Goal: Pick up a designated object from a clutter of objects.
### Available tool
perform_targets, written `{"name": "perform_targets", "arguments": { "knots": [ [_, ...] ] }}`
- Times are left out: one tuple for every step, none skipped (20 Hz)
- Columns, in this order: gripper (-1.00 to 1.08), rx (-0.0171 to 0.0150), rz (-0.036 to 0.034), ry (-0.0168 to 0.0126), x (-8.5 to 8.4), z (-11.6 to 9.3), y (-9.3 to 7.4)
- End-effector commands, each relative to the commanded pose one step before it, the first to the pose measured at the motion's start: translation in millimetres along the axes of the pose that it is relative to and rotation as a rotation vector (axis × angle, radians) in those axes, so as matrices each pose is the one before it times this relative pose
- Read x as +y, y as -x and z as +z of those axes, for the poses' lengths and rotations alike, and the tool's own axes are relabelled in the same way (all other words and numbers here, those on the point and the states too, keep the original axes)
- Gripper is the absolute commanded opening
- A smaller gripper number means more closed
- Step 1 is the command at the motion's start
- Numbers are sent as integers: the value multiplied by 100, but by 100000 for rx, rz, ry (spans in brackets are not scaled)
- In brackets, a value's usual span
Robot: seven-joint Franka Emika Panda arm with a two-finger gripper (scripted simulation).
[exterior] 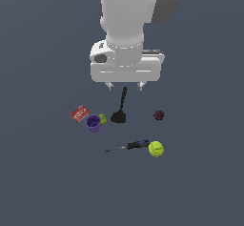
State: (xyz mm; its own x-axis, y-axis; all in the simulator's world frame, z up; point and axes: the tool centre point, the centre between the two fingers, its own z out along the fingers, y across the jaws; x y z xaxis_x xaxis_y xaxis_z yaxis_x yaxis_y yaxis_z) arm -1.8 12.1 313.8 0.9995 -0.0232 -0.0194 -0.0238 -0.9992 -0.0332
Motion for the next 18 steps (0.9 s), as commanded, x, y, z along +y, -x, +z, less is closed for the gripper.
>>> {"name": "perform_targets", "arguments": {
  "knots": [
    [100, 0, 0, 0, 1, 0, 0],
    [100, -62, -157, 18, -44, 45, 11],
    [100, -195, -486, 51, -142, 139, 28],
    [100, -314, -784, 80, -224, 221, 48],
    [100, -432, -1086, 107, -310, 297, 64],
    [100, -539, -1365, 129, -387, 355, 76],
    [100, -556, -1423, 125, -400, 340, 72],
    [100, -424, -1102, 89, -305, 228, 47],
    [100, -289, -768, 55, -208, 125, 26],
    [100, -163, -449, 26, -117, 39, 8],
    [100, -47, -147, 3, -34, -21, -3],
    [100, 37, 90, -9, 24, -33, -7],
    [100, 72, 206, -9, 54, -1, 1],
    [100, 58, 199, 0, 41, 56, 9],
    [100, 43, 190, 11, 33, 113, 20],
    [100, 30, 179, 20, 20, 169, 29],
    [100, 25, 192, 28, 17, 221, 40],
    [100, 25, 225, 37, 20, 270, 51]
  ]
}}
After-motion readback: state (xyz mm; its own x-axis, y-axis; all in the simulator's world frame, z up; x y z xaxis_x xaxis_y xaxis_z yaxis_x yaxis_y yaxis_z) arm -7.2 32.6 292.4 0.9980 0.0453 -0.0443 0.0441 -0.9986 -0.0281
